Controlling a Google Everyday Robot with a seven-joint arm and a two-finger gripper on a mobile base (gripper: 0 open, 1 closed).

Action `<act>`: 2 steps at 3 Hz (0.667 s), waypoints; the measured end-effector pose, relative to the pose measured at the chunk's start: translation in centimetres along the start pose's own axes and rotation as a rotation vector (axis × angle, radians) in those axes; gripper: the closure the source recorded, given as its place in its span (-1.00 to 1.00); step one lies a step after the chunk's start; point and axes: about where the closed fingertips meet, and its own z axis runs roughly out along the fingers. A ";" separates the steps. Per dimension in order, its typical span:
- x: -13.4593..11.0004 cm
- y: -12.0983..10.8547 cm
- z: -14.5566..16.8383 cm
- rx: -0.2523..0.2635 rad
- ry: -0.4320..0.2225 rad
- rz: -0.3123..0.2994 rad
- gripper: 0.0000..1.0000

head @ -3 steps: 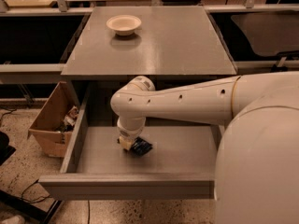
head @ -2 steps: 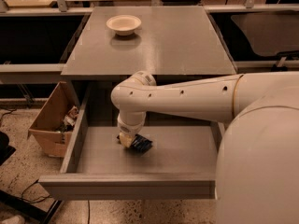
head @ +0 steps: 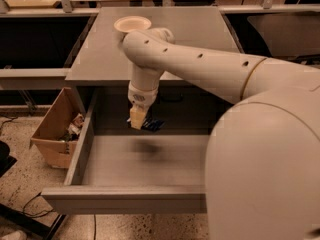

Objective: Pick rxbar blueberry from top drawer and place on counter

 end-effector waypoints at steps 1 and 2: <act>-1.3 -1.8 -5.6 -0.015 0.034 -0.073 1.00; -2.0 -3.1 -12.1 0.009 0.070 -0.077 1.00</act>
Offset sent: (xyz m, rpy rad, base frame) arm 0.0761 -0.0272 0.3198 -0.0687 -0.1032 0.0596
